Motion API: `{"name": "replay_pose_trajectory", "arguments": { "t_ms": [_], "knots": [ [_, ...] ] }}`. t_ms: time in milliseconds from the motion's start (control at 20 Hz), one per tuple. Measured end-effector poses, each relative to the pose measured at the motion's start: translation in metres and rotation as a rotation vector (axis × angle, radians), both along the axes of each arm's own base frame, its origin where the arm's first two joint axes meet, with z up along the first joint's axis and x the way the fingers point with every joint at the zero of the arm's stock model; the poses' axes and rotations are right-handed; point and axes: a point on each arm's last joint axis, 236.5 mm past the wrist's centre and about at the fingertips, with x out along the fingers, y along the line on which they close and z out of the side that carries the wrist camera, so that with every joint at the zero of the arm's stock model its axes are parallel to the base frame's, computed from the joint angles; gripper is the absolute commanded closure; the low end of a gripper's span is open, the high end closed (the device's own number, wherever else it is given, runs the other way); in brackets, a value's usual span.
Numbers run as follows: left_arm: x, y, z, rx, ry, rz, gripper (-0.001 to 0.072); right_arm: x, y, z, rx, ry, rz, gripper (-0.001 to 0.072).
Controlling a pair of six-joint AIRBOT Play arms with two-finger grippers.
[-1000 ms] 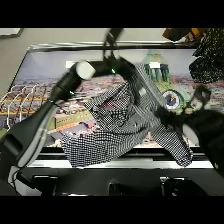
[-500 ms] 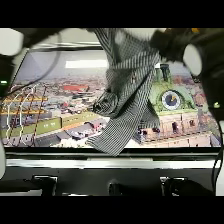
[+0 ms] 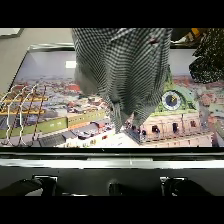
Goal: Fold the clothes and pants, and hang the long-sleeved shirts on hangers.
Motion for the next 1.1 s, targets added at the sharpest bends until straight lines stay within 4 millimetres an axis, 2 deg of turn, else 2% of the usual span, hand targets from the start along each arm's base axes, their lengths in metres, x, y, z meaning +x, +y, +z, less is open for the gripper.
{"name": "replay_pose_trajectory", "arguments": {
  "t_ms": [200,300,400,550,650,1000,1100],
  "knots": [
    [-0.026,0.010,0.018,-0.056,0.003,-0.015,0.0683,-0.031,0.008,0.025,0.045,-0.059,0.101,0.0680],
    [-0.032,0.007,0.013,-0.070,0.057,-0.042,0.0683,-0.038,0.004,0.031,0.021,-0.079,0.100,0.0680],
    [-0.033,0.001,-0.004,-0.074,0.150,-0.073,0.0683,-0.040,0.001,0.026,-0.013,-0.060,0.092,0.0680],
    [-0.028,-0.011,-0.052,-0.062,0.356,-0.115,0.0683,-0.040,-0.005,-0.001,-0.090,0.046,0.071,0.0680],
    [-0.022,-0.019,-0.093,-0.040,0.510,-0.131,0.0683,-0.037,-0.008,-0.031,-0.158,0.152,0.056,0.0680],
    [-0.007,-0.052,-0.249,0.076,0.969,-0.149,0.0683,-0.019,-0.019,-0.159,-0.377,0.527,-0.014,0.0680],
    [-0.006,-0.062,-0.293,0.116,1.076,-0.139,0.0683,-0.014,-0.020,-0.203,-0.424,0.630,-0.029,0.0681]
  ]
}}
